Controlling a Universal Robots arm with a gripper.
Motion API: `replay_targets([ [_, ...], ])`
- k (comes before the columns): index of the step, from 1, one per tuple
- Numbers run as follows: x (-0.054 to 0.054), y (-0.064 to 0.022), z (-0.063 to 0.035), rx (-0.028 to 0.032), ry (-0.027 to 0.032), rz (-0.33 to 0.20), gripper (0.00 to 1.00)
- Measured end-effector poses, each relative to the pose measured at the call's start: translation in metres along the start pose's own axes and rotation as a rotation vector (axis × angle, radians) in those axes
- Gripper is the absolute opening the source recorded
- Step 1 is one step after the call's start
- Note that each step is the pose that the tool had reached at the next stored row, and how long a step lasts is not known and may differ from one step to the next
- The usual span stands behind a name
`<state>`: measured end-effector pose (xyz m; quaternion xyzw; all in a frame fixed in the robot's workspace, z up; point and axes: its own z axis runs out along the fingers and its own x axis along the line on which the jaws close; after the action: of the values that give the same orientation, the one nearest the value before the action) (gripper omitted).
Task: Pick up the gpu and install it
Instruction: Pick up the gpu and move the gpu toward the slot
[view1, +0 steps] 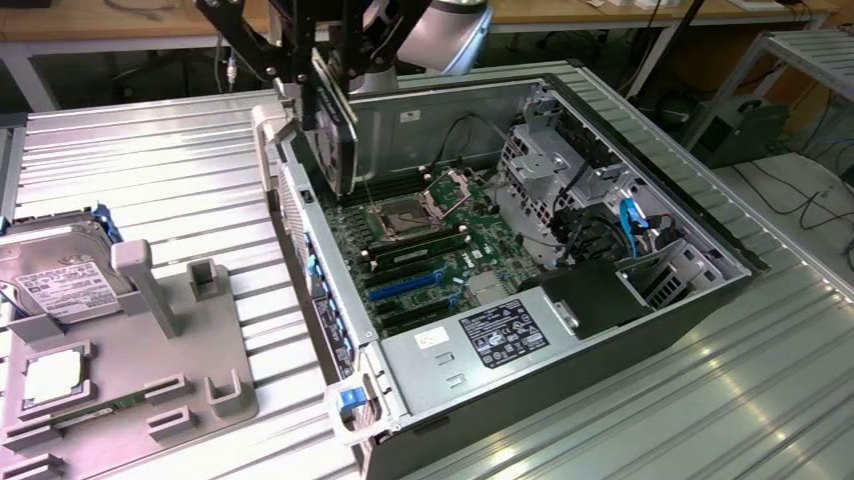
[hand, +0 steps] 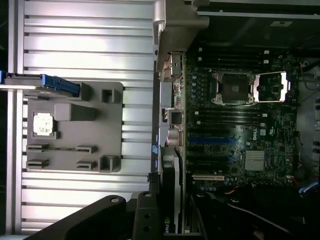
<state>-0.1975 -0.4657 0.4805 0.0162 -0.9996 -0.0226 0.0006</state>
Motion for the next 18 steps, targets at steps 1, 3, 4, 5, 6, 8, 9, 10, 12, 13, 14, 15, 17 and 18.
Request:
replay_targets([
  [1, -0.003, -0.0001, 0.0000, 0.0000, 0.0000, 0.000, 0.28],
  [3, -0.013, -0.0004, 0.0001, -0.0001, -0.0001, 0.000, 0.28],
  [4, -0.015, -0.0005, 0.0001, -0.0001, -0.0001, 0.000, 0.28],
  [5, -0.019, -0.0006, 0.0001, 0.0000, 0.0000, 0.000, 0.28],
  [6, -0.021, -0.0007, 0.0002, -0.0001, -0.0001, 0.000, 0.28],
  [8, -0.025, -0.0008, 0.0001, 0.0000, -0.0001, 0.000, 0.28],
  [9, -0.027, -0.0009, 0.0002, 0.0000, -0.0001, 0.000, 0.28],
  [10, -0.029, -0.0010, 0.0002, -0.0001, -0.0001, 0.000, 0.28],
  [12, -0.032, -0.0010, 0.0002, 0.0000, -0.0001, 0.000, 0.28],
  [13, -0.034, -0.0011, 0.0002, 0.0000, -0.0001, 0.000, 0.28],
  [14, -0.036, -0.0012, 0.0002, 0.0000, -0.0001, 0.000, 0.28],
  [15, -0.038, -0.0012, 0.0003, 0.0000, -0.0001, 0.000, 0.28],
  [17, -0.042, -0.0014, 0.0003, 0.0000, -0.0001, 0.000, 0.28],
  [18, -0.044, -0.0015, 0.0003, 0.0000, -0.0001, 0.000, 0.28],
])
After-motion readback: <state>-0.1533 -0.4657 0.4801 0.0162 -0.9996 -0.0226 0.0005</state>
